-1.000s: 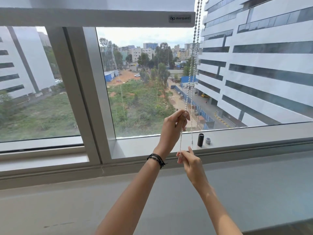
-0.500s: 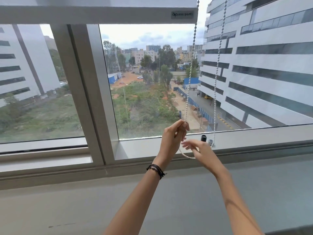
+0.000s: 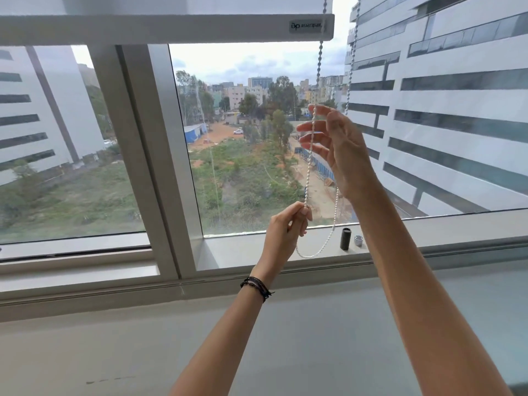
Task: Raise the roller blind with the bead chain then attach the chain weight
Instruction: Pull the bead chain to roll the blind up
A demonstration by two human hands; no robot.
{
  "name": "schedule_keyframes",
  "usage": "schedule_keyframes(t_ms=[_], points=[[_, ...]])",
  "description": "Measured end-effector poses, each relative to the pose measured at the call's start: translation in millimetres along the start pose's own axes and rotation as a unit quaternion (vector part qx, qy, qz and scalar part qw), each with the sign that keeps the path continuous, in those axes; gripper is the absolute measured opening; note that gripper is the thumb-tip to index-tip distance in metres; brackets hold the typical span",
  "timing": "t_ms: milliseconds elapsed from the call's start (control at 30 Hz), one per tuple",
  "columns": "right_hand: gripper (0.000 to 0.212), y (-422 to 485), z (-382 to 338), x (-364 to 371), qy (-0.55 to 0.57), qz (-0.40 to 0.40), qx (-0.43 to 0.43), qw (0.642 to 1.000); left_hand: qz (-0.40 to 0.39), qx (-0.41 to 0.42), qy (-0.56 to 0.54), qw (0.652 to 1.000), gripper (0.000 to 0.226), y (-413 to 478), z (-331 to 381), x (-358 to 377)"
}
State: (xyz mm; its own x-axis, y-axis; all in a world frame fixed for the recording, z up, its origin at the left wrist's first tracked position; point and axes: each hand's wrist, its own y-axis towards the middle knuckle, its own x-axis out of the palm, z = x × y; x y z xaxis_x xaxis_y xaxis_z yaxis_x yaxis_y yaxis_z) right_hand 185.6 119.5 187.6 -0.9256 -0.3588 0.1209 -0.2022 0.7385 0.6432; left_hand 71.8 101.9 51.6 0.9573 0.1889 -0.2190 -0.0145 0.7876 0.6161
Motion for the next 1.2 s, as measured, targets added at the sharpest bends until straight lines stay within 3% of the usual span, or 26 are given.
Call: schedule_keyframes(t_ms=[300,900,1200], points=[[0.023,14,11,20,-0.150,0.085,-0.152,0.973,0.000,0.026,0.029,0.999,0.034,2,-2,0],[0.022,-9,32,1,-0.198,0.082,-0.165,0.963,-0.019,-0.001,-0.007,1.000,0.043,-14,-27,19],[0.025,-34,64,1,-0.227,0.085,-0.133,0.961,-0.019,-0.004,0.041,0.999,0.028,-32,-63,20]])
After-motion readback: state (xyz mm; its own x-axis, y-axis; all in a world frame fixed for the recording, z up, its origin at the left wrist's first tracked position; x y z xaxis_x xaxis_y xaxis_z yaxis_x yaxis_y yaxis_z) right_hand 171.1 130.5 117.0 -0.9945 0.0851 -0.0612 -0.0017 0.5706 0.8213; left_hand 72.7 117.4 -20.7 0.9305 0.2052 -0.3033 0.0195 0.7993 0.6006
